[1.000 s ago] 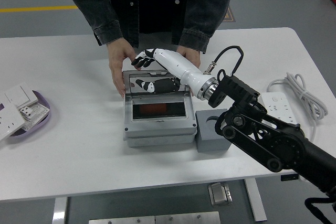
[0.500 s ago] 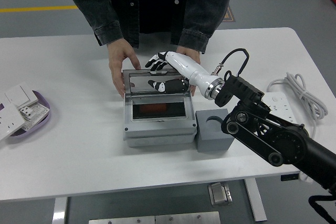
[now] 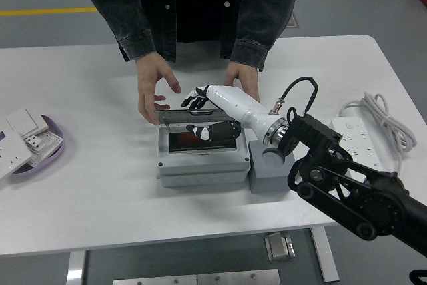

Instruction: Pick up the cylinder from the cube,place it in the box,flap close box

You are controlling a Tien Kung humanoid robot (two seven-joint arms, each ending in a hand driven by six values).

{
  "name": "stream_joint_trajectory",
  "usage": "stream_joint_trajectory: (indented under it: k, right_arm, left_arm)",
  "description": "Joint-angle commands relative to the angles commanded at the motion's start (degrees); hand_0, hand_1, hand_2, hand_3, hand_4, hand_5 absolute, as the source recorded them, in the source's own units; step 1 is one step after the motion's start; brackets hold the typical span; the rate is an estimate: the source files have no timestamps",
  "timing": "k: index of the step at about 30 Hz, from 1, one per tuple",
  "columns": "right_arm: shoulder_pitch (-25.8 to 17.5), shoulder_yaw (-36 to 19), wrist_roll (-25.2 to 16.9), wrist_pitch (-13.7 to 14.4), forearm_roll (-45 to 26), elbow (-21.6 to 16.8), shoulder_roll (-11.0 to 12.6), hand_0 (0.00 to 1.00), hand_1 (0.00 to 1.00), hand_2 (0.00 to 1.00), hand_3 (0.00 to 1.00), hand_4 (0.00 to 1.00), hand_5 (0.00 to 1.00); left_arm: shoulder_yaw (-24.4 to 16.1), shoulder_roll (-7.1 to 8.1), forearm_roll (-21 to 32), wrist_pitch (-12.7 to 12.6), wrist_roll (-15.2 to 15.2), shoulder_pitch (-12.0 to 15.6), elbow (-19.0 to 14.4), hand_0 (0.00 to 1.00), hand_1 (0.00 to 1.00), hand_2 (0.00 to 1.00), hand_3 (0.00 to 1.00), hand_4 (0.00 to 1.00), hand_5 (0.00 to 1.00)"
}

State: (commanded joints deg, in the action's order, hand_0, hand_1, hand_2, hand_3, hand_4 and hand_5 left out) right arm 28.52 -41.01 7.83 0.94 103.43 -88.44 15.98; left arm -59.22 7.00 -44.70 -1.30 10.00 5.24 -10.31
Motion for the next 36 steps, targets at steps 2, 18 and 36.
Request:
stream_joint_trajectory:
  k: [2, 18, 36]
  right_arm:
    - [-1.1, 0.0, 0.4, -1.2, 1.5, -0.8, -0.1, 0.764, 0.635, 0.626, 0.658, 0.698, 0.246]
    - [-6.5, -6.7, 1.0, -2.4, 8.5, -3.9, -0.5, 0.763, 0.632, 0.626, 0.658, 0.693, 0.260]
    - [-26.9, -35.6, -8.6, -0.4, -2.6, -11.2, -3.4, 0.719, 0.621, 0.623, 0.653, 0.686, 0.285]
  left_arm:
    - [0.0, -0.04, 0.0, 0.0, 0.0, 0.0, 0.0, 0.608, 0.637, 0.583, 0.638, 0.710, 0.213]
    - [0.6, -0.29, 0.5, 0.1, 0.1, 0.2, 0.0, 0.608, 0.637, 0.583, 0.637, 0.709, 0.213]
    - [3.2, 1.18, 2.1, 0.2, 1.1, 0.9, 0.0, 0.607, 0.637, 0.584, 0.636, 0.707, 0.210]
